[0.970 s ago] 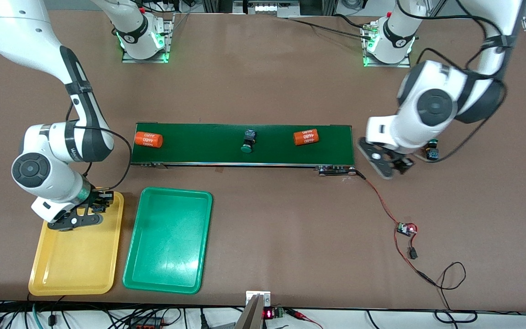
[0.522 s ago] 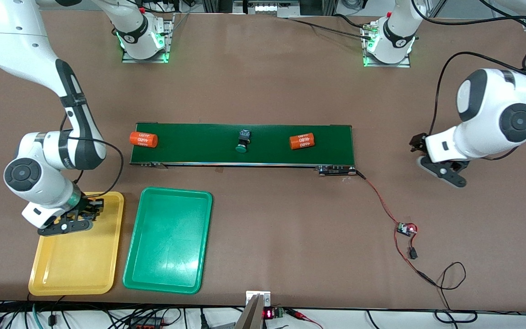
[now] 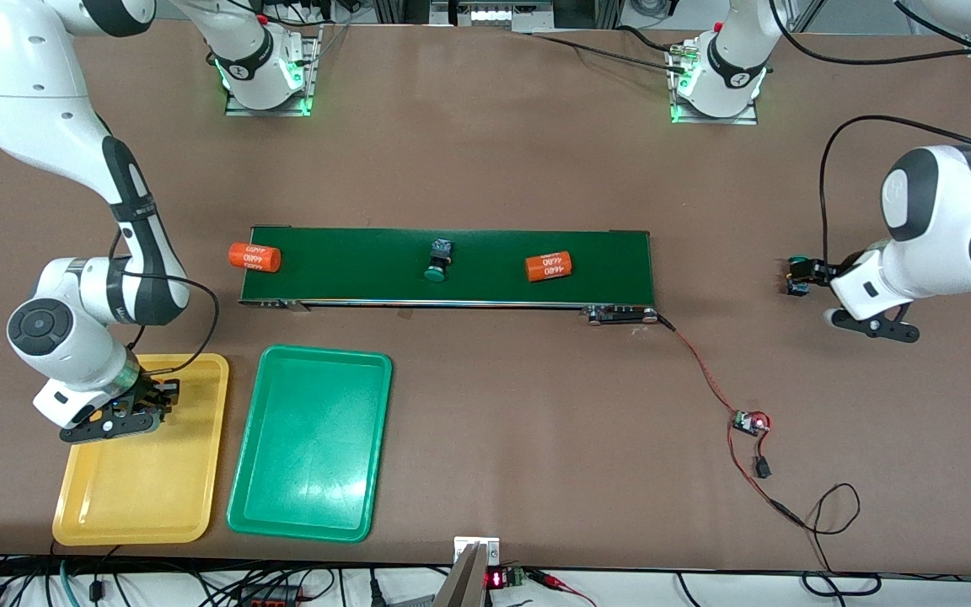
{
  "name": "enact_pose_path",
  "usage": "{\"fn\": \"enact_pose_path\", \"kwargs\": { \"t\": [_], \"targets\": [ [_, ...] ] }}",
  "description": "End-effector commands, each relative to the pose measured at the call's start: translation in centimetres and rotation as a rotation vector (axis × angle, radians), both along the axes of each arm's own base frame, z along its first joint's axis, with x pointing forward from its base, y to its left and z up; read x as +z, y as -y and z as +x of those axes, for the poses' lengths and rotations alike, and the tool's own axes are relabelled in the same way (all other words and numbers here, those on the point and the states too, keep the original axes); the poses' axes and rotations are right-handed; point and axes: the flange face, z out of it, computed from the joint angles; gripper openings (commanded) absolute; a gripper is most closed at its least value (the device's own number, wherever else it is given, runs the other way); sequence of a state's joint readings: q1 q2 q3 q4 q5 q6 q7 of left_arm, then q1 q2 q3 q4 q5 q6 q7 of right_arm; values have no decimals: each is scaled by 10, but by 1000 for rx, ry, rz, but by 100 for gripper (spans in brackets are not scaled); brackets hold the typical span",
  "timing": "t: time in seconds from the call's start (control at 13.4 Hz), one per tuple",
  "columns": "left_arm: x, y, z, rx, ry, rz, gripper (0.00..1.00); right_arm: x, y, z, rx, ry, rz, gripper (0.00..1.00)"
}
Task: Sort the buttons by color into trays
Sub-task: 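Release the button in the tray while the left gripper grasps a green button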
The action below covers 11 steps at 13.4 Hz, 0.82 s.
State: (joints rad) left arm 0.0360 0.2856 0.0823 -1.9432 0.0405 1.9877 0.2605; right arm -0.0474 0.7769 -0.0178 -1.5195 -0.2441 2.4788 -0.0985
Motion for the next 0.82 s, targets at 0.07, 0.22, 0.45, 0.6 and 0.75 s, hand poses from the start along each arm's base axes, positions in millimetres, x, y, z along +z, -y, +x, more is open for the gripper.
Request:
{"fn": "enact_pose_path", "kwargs": {
  "t": [0.07, 0.22, 0.45, 0.6, 0.75],
  "targets": [
    [-46, -16, -16, 52, -5, 9, 100, 1, 1, 7, 22, 17, -13, 28],
    [-72, -24, -29, 64, -8, 14, 100, -6, 1, 6, 21, 7, -11, 40],
    [-102, -27, -51, 72, -47, 14, 100, -12, 1, 5, 21, 8, -8, 82],
    [-130, -30, -56, 71, -22, 22, 100, -12, 0, 5, 25, 17, -7, 89],
    [-144, -29, -58, 65, -13, 26, 98, -3, -7, 7, 24, 27, 0, 92]
  ]
}}
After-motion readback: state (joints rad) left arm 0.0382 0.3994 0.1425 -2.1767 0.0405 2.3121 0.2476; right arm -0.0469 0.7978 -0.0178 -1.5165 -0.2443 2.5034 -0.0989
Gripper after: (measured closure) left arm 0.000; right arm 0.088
